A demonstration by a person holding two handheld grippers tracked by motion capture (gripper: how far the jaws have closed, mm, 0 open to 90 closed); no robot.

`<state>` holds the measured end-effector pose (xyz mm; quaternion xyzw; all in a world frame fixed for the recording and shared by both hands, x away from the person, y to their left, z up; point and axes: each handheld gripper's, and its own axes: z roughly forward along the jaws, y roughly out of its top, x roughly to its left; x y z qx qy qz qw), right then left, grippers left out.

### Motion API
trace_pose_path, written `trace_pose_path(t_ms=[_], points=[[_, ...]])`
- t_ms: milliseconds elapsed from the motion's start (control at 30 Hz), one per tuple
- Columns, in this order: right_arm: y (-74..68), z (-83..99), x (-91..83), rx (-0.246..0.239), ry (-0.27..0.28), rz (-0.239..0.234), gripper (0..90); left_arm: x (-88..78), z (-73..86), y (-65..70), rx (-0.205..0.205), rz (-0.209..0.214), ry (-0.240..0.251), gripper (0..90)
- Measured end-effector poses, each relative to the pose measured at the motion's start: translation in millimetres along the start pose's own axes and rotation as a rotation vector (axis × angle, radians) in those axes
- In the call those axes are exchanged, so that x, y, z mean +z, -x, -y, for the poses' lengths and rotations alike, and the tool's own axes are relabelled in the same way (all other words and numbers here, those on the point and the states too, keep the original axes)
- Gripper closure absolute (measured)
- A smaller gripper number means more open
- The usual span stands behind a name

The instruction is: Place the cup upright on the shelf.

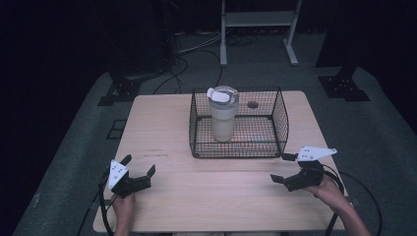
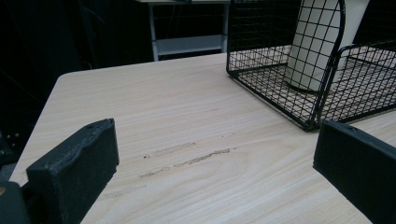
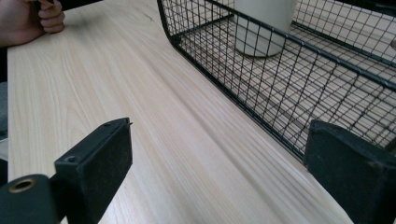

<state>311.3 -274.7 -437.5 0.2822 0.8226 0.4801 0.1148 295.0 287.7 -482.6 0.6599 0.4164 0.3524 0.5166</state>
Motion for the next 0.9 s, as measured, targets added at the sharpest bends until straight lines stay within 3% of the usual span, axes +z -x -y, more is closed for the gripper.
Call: trace_pose_path(t_ms=[233,567,667,900], points=[[-0.3,12.6,-5.6,0.014,0.001,0.016,7.3,0.0,0.0,0.1,0.0,0.0,0.0,0.0],[-6.0,36.3,-0.3,0.046,0.002,0.018,7.3,0.4,-0.1,1.1,0.004,-0.003,-0.005,0.0],[-8.4,42.2,1.3,0.034,-0.011,0.057,7.3,0.1,-0.1,1.1,0.004,-0.003,-0.005,0.0],[-18.2,57.8,0.7,0.082,0.076,0.063,7.3,0.5,-0.2,0.2,0.001,-0.005,-0.006,0.0]])
